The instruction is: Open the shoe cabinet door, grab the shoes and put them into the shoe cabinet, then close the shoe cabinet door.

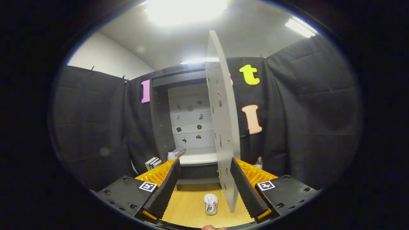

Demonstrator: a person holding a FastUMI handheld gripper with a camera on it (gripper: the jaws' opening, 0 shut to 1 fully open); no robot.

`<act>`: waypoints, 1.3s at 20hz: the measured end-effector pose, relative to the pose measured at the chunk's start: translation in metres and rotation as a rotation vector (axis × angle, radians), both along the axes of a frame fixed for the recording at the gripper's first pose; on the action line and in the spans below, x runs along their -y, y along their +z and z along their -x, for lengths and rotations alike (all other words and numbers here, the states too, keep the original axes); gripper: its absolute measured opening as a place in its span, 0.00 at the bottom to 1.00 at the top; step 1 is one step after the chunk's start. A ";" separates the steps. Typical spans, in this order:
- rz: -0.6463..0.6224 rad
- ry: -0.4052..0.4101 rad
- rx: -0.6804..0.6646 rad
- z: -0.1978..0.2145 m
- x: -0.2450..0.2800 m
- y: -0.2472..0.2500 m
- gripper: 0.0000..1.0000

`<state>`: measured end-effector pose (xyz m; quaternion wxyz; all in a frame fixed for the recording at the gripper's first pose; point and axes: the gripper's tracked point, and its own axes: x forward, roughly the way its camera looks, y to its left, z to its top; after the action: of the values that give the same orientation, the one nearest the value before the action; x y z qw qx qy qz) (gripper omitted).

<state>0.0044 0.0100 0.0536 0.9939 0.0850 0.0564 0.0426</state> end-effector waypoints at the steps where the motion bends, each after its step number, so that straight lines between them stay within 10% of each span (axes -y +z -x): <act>1: 0.012 0.030 0.001 -0.004 -0.015 0.001 0.98; 13: 0.164 0.287 -0.078 -0.082 -0.133 -0.048 0.98; 26: 0.304 0.419 -0.488 -0.163 -0.172 -0.272 0.98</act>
<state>0.1672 0.1821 -0.2186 0.9221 -0.0695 0.3140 0.2153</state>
